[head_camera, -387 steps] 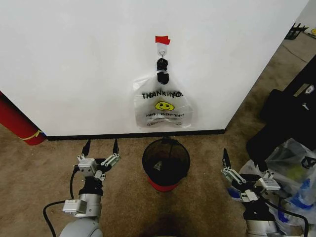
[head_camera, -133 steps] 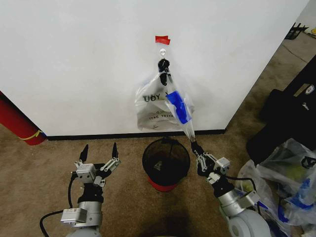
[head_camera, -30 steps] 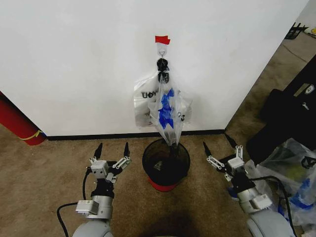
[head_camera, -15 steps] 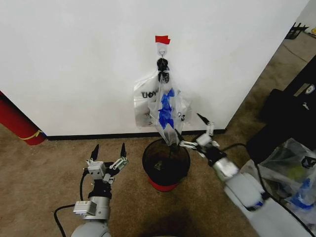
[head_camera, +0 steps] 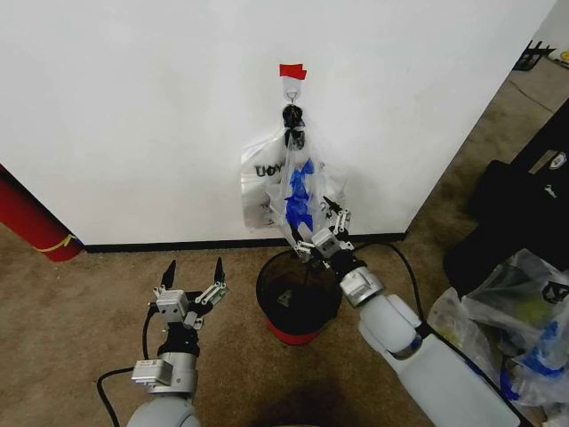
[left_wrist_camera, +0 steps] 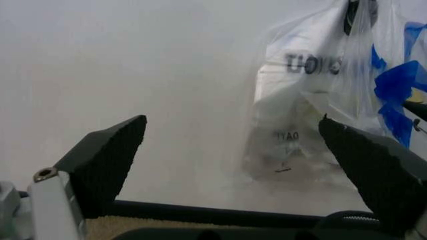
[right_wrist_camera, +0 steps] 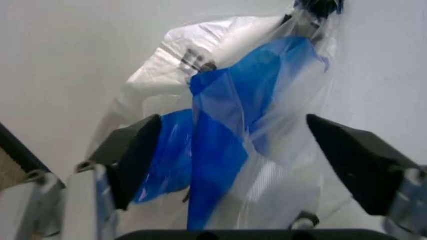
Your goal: Pick up the garbage bag from the wall and place it over the trash bin.
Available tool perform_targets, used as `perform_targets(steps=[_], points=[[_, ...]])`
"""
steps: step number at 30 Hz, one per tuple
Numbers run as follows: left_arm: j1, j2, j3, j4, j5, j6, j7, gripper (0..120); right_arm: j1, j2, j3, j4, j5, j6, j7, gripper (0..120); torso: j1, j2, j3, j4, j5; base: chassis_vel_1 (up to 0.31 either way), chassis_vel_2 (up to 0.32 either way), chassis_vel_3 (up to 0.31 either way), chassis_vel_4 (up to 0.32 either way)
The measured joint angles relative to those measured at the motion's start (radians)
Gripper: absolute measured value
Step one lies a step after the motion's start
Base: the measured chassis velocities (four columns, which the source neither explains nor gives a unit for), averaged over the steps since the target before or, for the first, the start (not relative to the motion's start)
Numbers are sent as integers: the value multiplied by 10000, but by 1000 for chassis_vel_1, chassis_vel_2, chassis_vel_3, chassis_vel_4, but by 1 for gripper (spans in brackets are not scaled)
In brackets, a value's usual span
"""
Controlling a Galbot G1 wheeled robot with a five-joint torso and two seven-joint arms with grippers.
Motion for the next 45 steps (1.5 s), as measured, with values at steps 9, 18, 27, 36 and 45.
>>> perform_targets(steps=[9,18,27,36,45], points=[[-42,23,-3,23,-31,-22,5,100,357,261,-310,-146,11,-573,289,50,0,0,0,1,1,0,0,0,0],[-50,33,-20,13,-44,-19,5,100,410,369,-545,145,1136,-1392,827,15,0,0,0,1,1,0,0,0,0],[8,22,-22,-154,-6,-5,5,100,385,371,-311,597,2427,-1633,1403,0,0,0,0,2,1,0,0,0,0],[-55,253,65,-403,-35,27,2,100,-1523,872,1976,2148,5168,-365,581,0,-2,0,-2,1,0,0,0,0,0],[-1296,1356,1677,-842,-731,733,-4,100,-3412,1185,2955,3098,6448,966,40,0,-2,0,-2,0,0,0,0,0,0]])
